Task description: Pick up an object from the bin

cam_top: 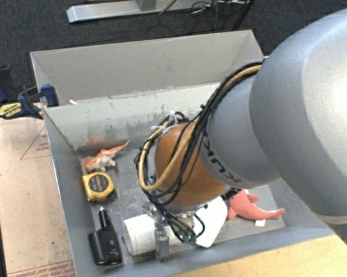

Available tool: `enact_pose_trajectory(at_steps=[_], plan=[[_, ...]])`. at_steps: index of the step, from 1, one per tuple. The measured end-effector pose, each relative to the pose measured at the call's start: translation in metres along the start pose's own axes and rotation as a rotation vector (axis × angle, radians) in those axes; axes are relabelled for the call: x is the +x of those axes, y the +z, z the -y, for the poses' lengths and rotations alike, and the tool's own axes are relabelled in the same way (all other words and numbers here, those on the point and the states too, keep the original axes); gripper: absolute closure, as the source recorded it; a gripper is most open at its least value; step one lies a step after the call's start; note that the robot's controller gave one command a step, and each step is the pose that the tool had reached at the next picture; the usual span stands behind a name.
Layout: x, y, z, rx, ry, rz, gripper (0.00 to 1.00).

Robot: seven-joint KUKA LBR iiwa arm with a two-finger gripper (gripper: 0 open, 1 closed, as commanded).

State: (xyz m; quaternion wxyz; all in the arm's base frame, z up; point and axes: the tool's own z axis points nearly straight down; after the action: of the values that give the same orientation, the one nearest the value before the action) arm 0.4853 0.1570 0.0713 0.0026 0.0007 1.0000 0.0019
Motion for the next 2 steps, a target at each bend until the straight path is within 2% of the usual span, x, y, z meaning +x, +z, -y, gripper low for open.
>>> enact_pose_trajectory(at_steps=[2], plan=[[0.0, 0.0, 0.0, 0.0, 0.0, 0.0, 1.0]])
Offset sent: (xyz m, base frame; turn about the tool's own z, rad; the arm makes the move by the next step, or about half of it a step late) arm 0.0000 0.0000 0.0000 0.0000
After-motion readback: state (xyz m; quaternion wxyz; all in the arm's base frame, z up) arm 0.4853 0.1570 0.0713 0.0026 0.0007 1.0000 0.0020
